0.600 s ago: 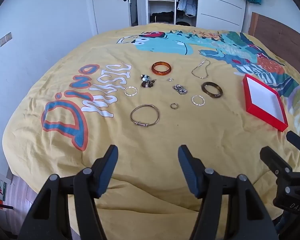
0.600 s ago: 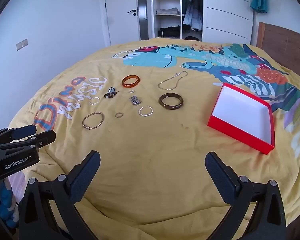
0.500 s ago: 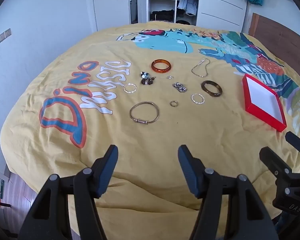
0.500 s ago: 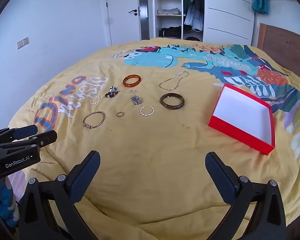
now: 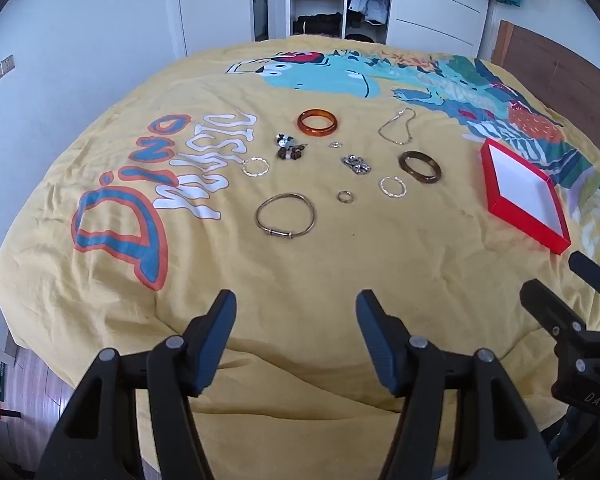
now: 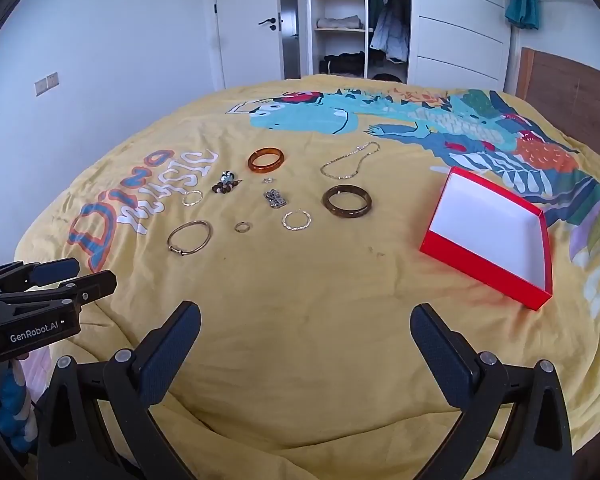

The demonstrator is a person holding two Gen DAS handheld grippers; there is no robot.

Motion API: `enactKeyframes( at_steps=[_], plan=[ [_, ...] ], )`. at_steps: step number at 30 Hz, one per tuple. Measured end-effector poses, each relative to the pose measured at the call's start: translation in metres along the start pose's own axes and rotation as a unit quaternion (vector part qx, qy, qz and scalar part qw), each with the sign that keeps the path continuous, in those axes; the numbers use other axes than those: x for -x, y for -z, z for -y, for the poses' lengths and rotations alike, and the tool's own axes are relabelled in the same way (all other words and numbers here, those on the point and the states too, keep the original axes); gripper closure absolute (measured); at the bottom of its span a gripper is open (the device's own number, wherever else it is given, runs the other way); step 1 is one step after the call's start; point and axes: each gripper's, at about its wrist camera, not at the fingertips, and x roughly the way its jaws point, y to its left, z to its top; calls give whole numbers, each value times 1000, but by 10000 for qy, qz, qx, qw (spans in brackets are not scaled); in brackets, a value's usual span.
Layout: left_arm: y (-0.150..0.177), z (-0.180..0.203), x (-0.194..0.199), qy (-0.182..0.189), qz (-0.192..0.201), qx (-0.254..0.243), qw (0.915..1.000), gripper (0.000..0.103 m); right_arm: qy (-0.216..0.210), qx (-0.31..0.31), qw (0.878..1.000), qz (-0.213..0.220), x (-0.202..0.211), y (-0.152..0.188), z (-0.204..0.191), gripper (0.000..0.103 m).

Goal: Organize jewelry
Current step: 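Move both tools toward the jewelry scattered on the bed cover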

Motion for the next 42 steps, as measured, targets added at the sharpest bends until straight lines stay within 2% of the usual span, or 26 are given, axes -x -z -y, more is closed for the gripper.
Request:
enactKeyframes(
  at_steps=[8,20,24,33,42],
  plan=[
    [1,0,-2,-180,121,-4,9998,43,-103,-236,9996,-91,-6,4,8,0],
    [-3,-4,-9,-207,-41,-85,9997,43,-237,-315,9991,-184,-20,8,11,8],
    [-2,-5,-16,-233,-65,-60,9997,43,-335,-302,9988,-203,-24,9,10,13],
    [-10,-18,-31,-234,-103,-10,9997,43,-476,-257,9981,-308,-40,11,8,19],
    [-40,-43,-69,-104,-193,185,9996,43,-747,-92,9957,-531,-69,3,-2,32]
  ],
)
